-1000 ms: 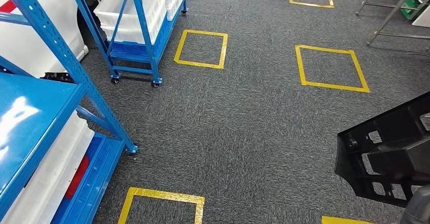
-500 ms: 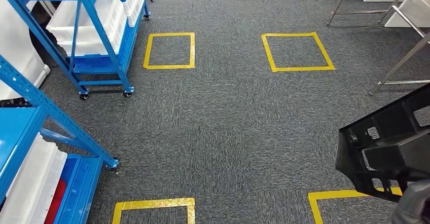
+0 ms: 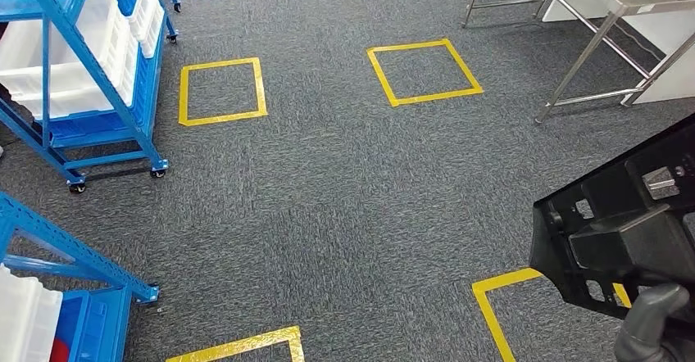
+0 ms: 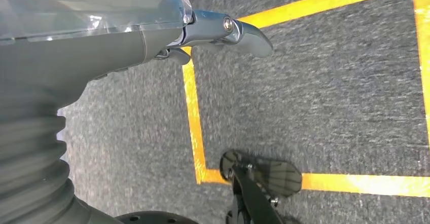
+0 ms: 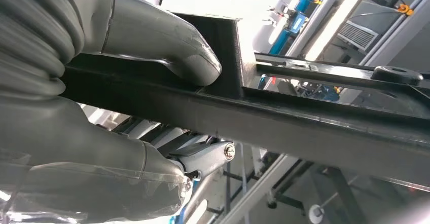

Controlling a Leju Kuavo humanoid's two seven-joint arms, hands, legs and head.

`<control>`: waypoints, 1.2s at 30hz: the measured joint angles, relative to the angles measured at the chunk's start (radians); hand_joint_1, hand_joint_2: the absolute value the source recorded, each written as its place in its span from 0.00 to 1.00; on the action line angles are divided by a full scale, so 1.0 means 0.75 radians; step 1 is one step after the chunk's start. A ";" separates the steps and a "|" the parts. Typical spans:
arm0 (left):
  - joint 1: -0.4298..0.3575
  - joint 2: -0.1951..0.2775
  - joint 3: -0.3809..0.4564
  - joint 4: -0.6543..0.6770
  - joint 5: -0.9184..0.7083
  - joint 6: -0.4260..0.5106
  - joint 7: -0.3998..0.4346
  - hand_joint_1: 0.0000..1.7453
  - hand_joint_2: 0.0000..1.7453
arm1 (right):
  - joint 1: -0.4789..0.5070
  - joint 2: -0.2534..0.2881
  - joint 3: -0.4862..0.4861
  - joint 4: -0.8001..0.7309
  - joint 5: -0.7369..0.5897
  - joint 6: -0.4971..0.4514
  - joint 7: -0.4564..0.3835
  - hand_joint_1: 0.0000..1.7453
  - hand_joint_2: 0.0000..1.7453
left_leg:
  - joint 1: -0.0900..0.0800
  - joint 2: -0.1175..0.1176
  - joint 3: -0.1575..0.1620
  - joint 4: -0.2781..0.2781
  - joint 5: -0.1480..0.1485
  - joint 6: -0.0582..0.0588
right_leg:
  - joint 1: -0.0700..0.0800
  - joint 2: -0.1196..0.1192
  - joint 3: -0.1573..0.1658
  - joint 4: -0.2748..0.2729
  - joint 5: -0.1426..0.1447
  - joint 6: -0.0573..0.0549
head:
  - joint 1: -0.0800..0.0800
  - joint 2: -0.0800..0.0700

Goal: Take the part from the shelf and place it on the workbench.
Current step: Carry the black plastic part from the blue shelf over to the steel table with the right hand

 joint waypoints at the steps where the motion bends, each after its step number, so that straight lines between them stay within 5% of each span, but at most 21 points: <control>1: 0.002 0.001 0.000 0.000 0.001 0.001 0.001 0.00 1.00 | -0.001 -0.014 0.014 0.003 0.006 -0.022 0.000 1.00 1.00 | -0.004 0.017 -0.001 -0.001 0.000 0.004 | 0.001 -0.044 -0.039 0.081 -0.043 0.004 | 0.000 0.000; 3: 0.006 0.002 0.000 0.000 -0.001 0.000 0.001 0.00 1.00 | -0.001 -0.045 0.047 0.012 0.018 -0.068 0.000 1.00 1.00 | -0.012 0.055 -0.004 -0.001 -0.002 0.008 | 0.000 -0.078 -0.121 0.247 -0.110 0.008 | 0.000 0.000; 4: 0.007 0.003 0.000 0.000 -0.003 -0.002 0.001 0.00 1.00 | 0.000 -0.060 0.064 0.017 0.025 -0.087 0.000 1.00 1.00 | -0.015 0.074 -0.004 -0.001 -0.004 0.010 | -0.001 -0.082 -0.137 0.281 -0.112 0.007 | 0.000 0.000; 6: 0.006 0.005 0.000 0.000 -0.009 -0.006 -0.001 0.00 1.00 | 0.006 -0.089 0.093 0.027 0.051 -0.115 0.000 1.00 1.00 | -0.021 0.108 0.001 -0.001 -0.009 0.010 | 0.003 -0.092 -0.089 0.193 -0.047 -0.003 | 0.000 0.000; 8: 0.003 0.005 0.000 0.000 -0.011 -0.009 -0.003 0.00 1.00 | 0.014 -0.115 0.118 0.036 0.109 -0.125 0.000 1.00 1.00 | -0.025 0.137 0.009 -0.001 -0.016 0.006 | 0.022 -0.150 0.012 0.004 0.023 -0.024 | 0.000 0.000; 10: 0.002 0.005 0.000 0.000 -0.012 -0.012 -0.004 0.00 1.00 | 0.014 -0.142 0.136 0.056 0.191 -0.113 0.000 1.00 1.00 | -0.027 0.163 0.015 -0.003 -0.022 -0.004 | 0.042 -0.187 0.059 -0.092 0.041 -0.044 | 0.000 0.000; 12: -0.001 0.004 0.000 0.000 -0.013 -0.018 -0.006 0.00 1.00 | 0.008 -0.167 0.144 0.089 0.278 -0.083 0.007 1.00 1.00 | -0.026 0.189 0.023 -0.007 -0.026 -0.015 | 0.048 -0.160 0.060 -0.104 0.045 -0.059 | 0.000 0.000; 13: -0.004 0.004 0.000 -0.001 -0.014 -0.022 -0.008 0.00 1.00 | 0.000 -0.178 0.145 0.106 0.331 -0.065 0.021 1.00 1.00 | -0.024 0.181 0.026 -0.002 -0.032 -0.020 | 0.045 -0.145 0.066 -0.116 0.051 -0.064 | 0.000 0.000; 15: -0.005 0.004 0.000 -0.001 -0.015 -0.030 -0.017 0.00 1.00 | -0.040 -0.205 0.145 0.143 0.467 -0.027 0.084 1.00 1.00 | -0.021 0.114 0.003 0.064 -0.075 -0.027 | 0.033 -0.113 0.078 -0.139 0.065 -0.077 | 0.000 0.000; 16: -0.004 0.005 0.000 -0.001 -0.015 -0.033 -0.022 0.00 1.00 | -0.069 -0.224 0.145 0.167 0.551 -0.009 0.131 1.00 1.00 | -0.018 0.071 -0.032 0.139 -0.114 -0.030 | 0.029 -0.098 0.080 -0.144 0.069 -0.080 | 0.000 0.000; 18: -0.002 0.006 0.000 -0.001 -0.017 -0.041 -0.028 0.00 1.00 | -0.127 -0.272 0.146 0.220 0.730 0.015 0.239 1.00 1.00 | -0.015 0.034 -0.121 0.312 -0.184 -0.037 | 0.025 -0.062 0.078 -0.143 0.071 -0.083 | 0.000 0.000; 20: 0.000 0.007 0.000 -0.001 -0.020 -0.050 -0.033 0.00 1.00 | -0.183 -0.320 0.152 0.277 0.922 0.029 0.359 1.00 1.00 | -0.011 0.029 -0.155 0.360 -0.168 -0.045 | 0.022 -0.022 0.077 -0.136 0.070 -0.080 | 0.000 0.000; 22: 0.002 0.009 0.000 -0.001 -0.023 -0.055 -0.036 0.00 1.00 | -0.245 -0.365 0.169 0.330 1.075 0.057 0.465 1.00 1.00 | -0.002 0.007 -0.098 0.213 -0.066 -0.053 | 0.015 0.019 0.075 -0.121 0.064 -0.069 | 0.000 0.000; 23: 0.003 0.009 0.000 -0.001 -0.023 -0.057 -0.036 0.00 1.00 | -0.278 -0.387 0.181 0.355 1.126 0.075 0.504 1.00 1.00 | 0.004 -0.031 -0.065 0.128 -0.028 -0.056 | 0.013 0.038 0.069 -0.109 0.059 -0.060 | 0.000 0.000; 25: 0.001 0.010 0.000 -0.001 -0.022 -0.061 -0.035 0.00 1.00 | -0.343 -0.435 0.214 0.405 1.205 0.108 0.575 1.00 1.00 | 0.011 -0.086 -0.035 0.037 0.004 -0.050 | 0.009 0.070 0.047 -0.085 0.054 -0.040 | 0.000 0.000; 27: -0.004 0.010 0.000 -0.001 -0.021 -0.065 -0.033 0.00 1.00 | -0.404 -0.480 0.249 0.449 1.261 0.129 0.633 1.00 1.00 | 0.007 -0.076 -0.040 0.033 0.004 -0.031 | 0.004 0.101 0.027 -0.080 0.060 -0.021 | 0.000 0.000; 28: -0.006 0.010 0.000 -0.001 -0.021 -0.067 -0.032 0.00 1.00 | -0.431 -0.501 0.266 0.469 1.284 0.138 0.659 1.00 1.00 | 0.005 -0.059 -0.040 0.029 0.008 -0.022 | 0.001 0.098 0.022 -0.079 0.063 -0.014 | 0.000 0.000; 30: -0.006 0.010 0.000 -0.001 -0.020 -0.069 -0.028 0.00 1.00 | -0.490 -0.543 0.301 0.509 1.323 0.162 0.695 1.00 1.00 | 0.007 -0.022 -0.037 0.018 0.015 -0.006 | 0.005 0.032 -0.007 -0.031 0.037 -0.003 | 0.000 0.000; 32: -0.003 0.010 0.000 -0.001 -0.020 -0.072 -0.027 0.00 1.00 | -0.551 -0.576 0.340 0.548 1.351 0.183 0.718 1.00 1.00 | 0.003 0.015 -0.037 0.013 0.016 0.004 | 0.007 -0.056 -0.086 0.120 -0.035 0.005 | 0.000 0.000; 34: -0.002 0.010 0.000 -0.001 -0.022 -0.076 -0.026 0.00 1.00 | -0.602 -0.602 0.377 0.585 1.366 0.206 0.729 1.00 1.00 | -0.002 0.053 -0.037 0.012 0.012 0.006 | 0.002 -0.082 -0.168 0.272 -0.083 0.011 | 0.000 0.000; 36: -0.002 0.010 0.000 -0.001 -0.026 -0.079 -0.025 0.00 1.00 | -0.643 -0.629 0.408 0.623 1.373 0.229 0.736 1.00 1.00 | -0.005 0.086 -0.032 0.012 0.006 0.006 | 0.000 -0.089 -0.164 0.250 -0.036 0.009 | 0.000 0.000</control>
